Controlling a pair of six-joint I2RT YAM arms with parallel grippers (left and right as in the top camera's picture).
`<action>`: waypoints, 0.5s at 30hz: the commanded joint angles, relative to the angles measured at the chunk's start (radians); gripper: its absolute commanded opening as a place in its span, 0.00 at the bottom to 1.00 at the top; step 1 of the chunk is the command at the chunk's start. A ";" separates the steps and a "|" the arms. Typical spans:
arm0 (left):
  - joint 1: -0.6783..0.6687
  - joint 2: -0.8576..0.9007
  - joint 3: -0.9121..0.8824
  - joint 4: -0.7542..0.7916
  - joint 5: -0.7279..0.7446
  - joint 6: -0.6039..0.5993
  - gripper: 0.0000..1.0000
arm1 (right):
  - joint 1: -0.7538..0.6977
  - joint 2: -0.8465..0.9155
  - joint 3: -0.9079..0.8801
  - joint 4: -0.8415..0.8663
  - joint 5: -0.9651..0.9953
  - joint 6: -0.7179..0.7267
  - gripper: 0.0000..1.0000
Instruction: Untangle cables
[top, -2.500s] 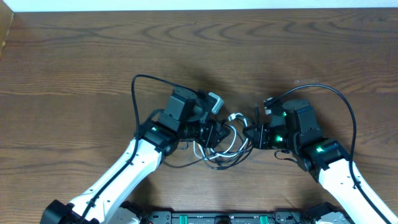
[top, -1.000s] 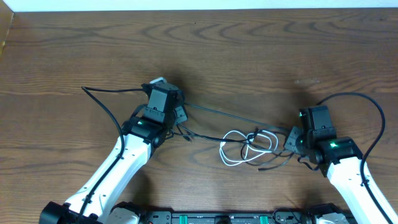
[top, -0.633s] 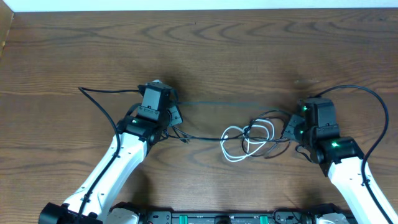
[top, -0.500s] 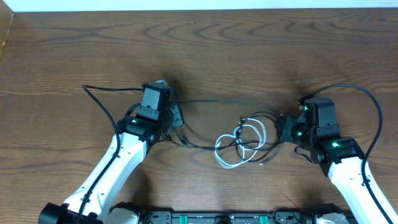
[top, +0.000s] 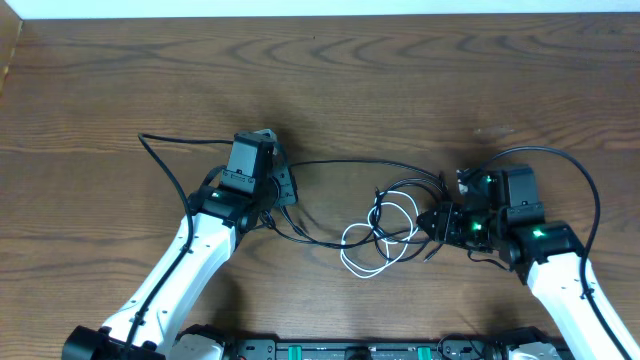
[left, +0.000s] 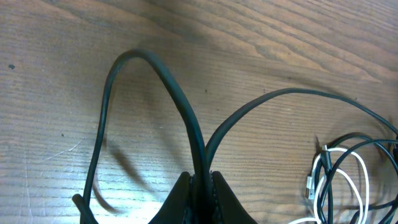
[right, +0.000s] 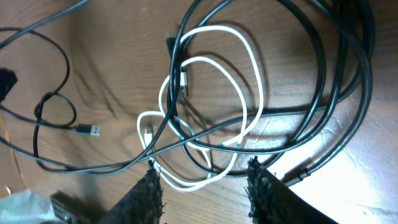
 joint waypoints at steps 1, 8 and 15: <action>0.006 0.006 -0.005 0.004 0.010 -0.010 0.08 | 0.042 0.022 -0.048 0.084 0.074 0.064 0.48; 0.006 0.006 -0.005 0.000 0.010 -0.009 0.08 | 0.121 0.122 -0.113 0.311 0.185 0.064 0.50; 0.006 0.006 -0.005 0.001 0.009 -0.009 0.08 | 0.168 0.211 -0.113 0.334 0.205 0.065 0.45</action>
